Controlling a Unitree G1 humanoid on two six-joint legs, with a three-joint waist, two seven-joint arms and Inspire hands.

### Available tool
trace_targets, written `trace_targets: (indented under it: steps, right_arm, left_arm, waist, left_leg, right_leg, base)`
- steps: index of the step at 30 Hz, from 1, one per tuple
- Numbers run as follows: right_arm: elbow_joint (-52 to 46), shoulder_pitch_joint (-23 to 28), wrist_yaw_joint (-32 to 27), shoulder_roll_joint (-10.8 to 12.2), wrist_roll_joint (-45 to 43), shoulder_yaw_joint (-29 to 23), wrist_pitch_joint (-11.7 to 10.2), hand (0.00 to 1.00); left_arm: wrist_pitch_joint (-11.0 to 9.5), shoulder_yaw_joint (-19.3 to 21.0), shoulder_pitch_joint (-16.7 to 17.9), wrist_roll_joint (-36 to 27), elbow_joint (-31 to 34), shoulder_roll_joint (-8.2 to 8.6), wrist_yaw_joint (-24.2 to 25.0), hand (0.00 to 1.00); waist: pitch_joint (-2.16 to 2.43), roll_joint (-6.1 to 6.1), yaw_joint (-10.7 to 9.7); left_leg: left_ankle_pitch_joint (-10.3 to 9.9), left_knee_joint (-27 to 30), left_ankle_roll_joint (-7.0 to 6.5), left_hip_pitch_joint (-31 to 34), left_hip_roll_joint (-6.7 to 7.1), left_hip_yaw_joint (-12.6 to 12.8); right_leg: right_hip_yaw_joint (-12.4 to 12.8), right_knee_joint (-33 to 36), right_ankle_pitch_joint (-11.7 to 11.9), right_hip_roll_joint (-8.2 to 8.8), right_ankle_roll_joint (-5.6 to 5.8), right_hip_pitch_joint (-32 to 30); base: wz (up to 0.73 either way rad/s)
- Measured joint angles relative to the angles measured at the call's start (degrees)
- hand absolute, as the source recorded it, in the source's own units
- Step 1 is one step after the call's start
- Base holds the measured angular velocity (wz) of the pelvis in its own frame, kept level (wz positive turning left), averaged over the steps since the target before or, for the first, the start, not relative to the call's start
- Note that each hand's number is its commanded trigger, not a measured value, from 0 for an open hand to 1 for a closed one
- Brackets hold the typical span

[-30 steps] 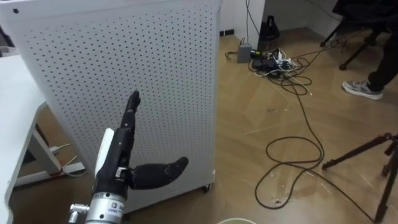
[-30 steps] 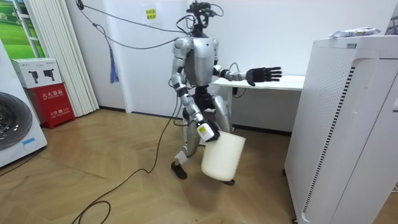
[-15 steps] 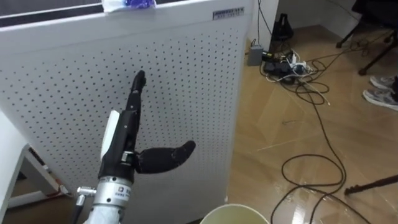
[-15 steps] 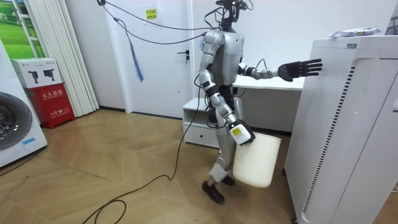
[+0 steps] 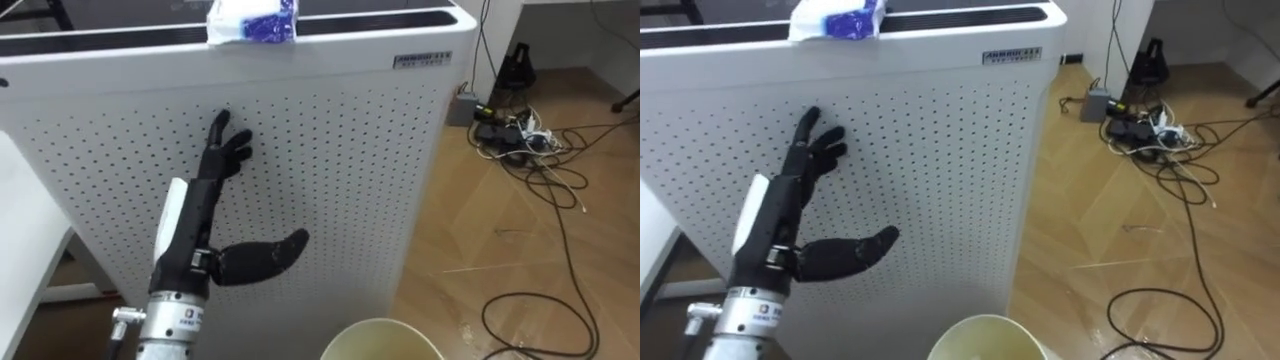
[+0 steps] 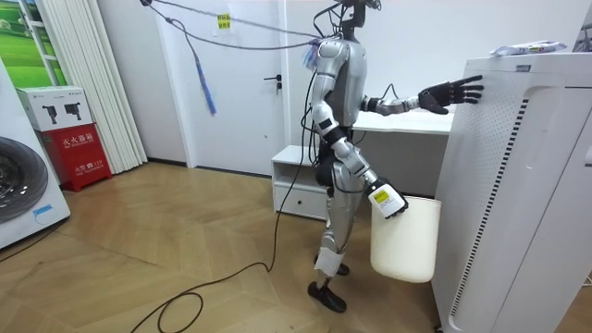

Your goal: Pick garbage

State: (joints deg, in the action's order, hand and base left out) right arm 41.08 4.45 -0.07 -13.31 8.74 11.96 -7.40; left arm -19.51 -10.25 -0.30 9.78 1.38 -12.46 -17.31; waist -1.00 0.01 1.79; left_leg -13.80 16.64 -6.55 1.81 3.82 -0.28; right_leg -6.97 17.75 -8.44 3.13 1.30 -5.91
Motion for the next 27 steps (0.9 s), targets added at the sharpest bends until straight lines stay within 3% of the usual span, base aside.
trace_targets:
  steps: [5, 15, 20, 27]
  right_arm:
    - [0.27, 0.07, 1.6, -0.01, -1.14, -0.42, -0.18, 1.0]
    - [0.81, 0.11, 2.64, 0.09, -3.55, -0.46, -0.46, 1.0]
    - [0.83, 0.37, 2.62, 0.13, -3.62, -1.72, -1.34, 1.0]
    - [0.82, 0.61, 2.18, 0.11, -3.57, -2.02, -1.52, 1.0]
  left_arm:
    - [-0.02, 2.79, 1.65, 2.82, 5.29, -0.08, -0.28, 0.0]
    - [-0.04, 4.49, 2.5, 6.13, 9.97, -0.3, -3.51, 0.0]
    - [-1.32, 7.56, 2.5, 8.17, 15.12, -0.62, -7.78, 0.0]
    - [-1.64, 10.13, 2.82, 8.59, 15.89, -0.77, -10.11, 0.0]
  waist:
    - [0.47, -0.55, 0.1]
    - [0.47, -0.61, 0.85]
    - [0.48, -0.6, 1.36]
    - [0.5, -0.62, 3.04]
  left_leg:
    - [0.38, -1.46, 0.58, -2.07, -0.7, -0.25]
    - [0.53, -3.72, 0.84, -4.53, -1.09, -0.56]
    - [0.56, -4.1, 0.88, -5.09, -1.07, -1.66]
    - [0.59, -4.91, 0.92, -6.52, -1.1, -2.3]
  right_leg:
    - [-0.41, -2.46, 0.46, -0.81, -0.32, 2.17]
    - [-1.16, -5.34, 0.55, -1.22, -0.45, 5.24]
    - [-2.44, -6.26, 0.54, -1.17, -0.45, 6.39]
    - [-3.37, -8.22, 0.58, -1.25, -0.39, 8.56]
  base:
    - [0.0]
    - [0.02]
    - [0.11]
    - [0.08]
